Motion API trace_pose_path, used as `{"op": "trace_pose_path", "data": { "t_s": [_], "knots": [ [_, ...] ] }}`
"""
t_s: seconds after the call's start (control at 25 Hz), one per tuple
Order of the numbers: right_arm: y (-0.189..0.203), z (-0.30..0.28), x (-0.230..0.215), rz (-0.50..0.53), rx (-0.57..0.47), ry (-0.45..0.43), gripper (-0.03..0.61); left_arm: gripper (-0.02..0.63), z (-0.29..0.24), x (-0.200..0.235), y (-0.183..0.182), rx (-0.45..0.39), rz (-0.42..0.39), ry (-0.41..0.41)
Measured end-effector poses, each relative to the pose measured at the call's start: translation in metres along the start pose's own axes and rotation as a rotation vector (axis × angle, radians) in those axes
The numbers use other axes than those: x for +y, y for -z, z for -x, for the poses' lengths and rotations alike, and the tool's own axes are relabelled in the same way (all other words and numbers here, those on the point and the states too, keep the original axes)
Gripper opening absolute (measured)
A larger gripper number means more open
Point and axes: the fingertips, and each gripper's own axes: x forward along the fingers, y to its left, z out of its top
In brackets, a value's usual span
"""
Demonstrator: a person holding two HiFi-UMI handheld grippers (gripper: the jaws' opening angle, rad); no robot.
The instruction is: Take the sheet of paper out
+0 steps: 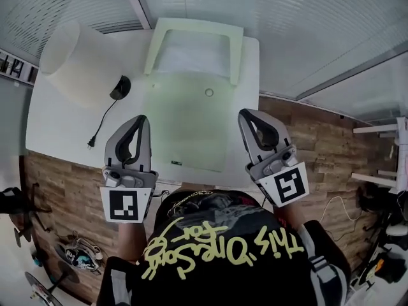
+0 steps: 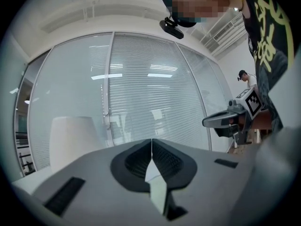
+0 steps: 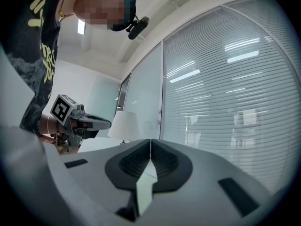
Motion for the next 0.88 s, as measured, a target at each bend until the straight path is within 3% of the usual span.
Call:
{"op": "trace_pose_path", "data": {
  "t_s": [0.56,0.64,0.76,0.88],
  "knots": [
    [0.023,-0.032,-0.005,0.041,0.096,0.078,0.009,0.009,-0.043,0.019,0.027,0.053,-0.028,0.126],
    [0.028,-0.036,-0.005,0.046,0.119,0.093,0.011,0.009,-0.048,0.018,0.032,0.074,-0.079,0.170],
    [0.035,-0.045,-0.007,0.072,0.145,0.104,0.011,0.009,-0.058,0.014,0.035,0.085,-0.272,0.265],
    [0.043,-0.052,-0.010,0.127,0.180,0.136,0.011,0.009,-0.067,0.014,0.041,0.081,-0.262,0.274]
  ]
}}
